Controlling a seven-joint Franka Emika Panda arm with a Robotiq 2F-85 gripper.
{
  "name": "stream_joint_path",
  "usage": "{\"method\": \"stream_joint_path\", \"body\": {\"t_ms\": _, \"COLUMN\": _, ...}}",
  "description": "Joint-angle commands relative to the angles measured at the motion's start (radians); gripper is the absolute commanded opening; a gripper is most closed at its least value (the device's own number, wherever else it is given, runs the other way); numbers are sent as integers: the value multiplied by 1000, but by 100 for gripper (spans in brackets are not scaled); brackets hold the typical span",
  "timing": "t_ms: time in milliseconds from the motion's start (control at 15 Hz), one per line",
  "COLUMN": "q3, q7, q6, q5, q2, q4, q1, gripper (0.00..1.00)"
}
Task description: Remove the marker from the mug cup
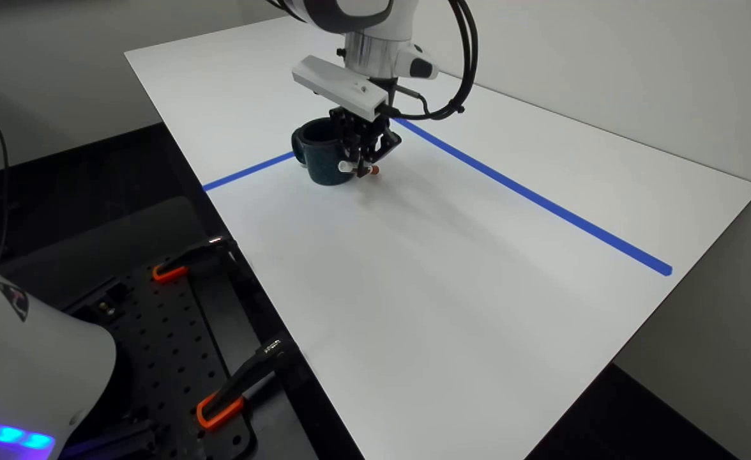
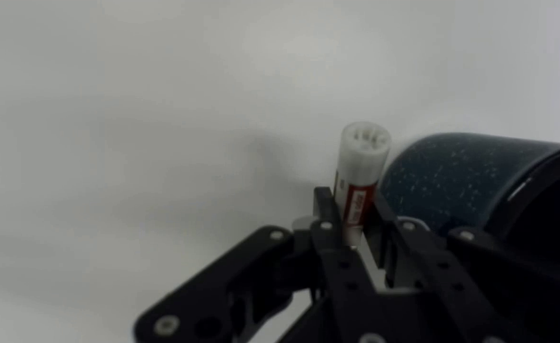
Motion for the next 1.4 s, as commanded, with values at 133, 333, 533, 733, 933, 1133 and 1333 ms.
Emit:
{"method": "stream_joint_path", "body": {"t_ms": 133, "q3": 12, "q7": 14, "q6": 23, "q5": 9, "q2": 23, "q4": 19, "q1": -23, "gripper": 46}}
{"method": "stream_joint_path", "body": {"t_ms": 333, "q3": 13, "q7": 11, "q6": 20, "q5": 11, "q2": 16, "q4": 17, "q1": -31, "gripper": 57}}
{"method": "stream_joint_path", "body": {"t_ms": 533, "q3": 19, "q7": 1, "q6": 11, "q5": 14, "q2": -15, "q4": 6, "q1": -41, "gripper": 79}}
{"method": "stream_joint_path", "body": {"t_ms": 733, "q3": 15, "q7": 12, "q6": -1, "q5": 2, "q2": -65, "q4": -14, "q1": -32, "gripper": 99}}
{"method": "stream_joint_path", "body": {"t_ms": 933, "q3": 7, "q7": 37, "q6": -24, "q5": -4, "q2": -130, "q4": -35, "q1": -19, "gripper": 100}}
{"method": "stream_joint_path", "body": {"t_ms": 1133, "q3": 5, "q7": 44, "q6": -48, "q5": -1, "q2": -212, "q4": -63, "q1": -11, "gripper": 100}}
{"method": "stream_joint_path", "body": {"t_ms": 1333, "q3": -1, "q7": 60, "q6": -76, "q5": -5, "q2": -286, "q4": -89, "q1": 1, "gripper": 100}}
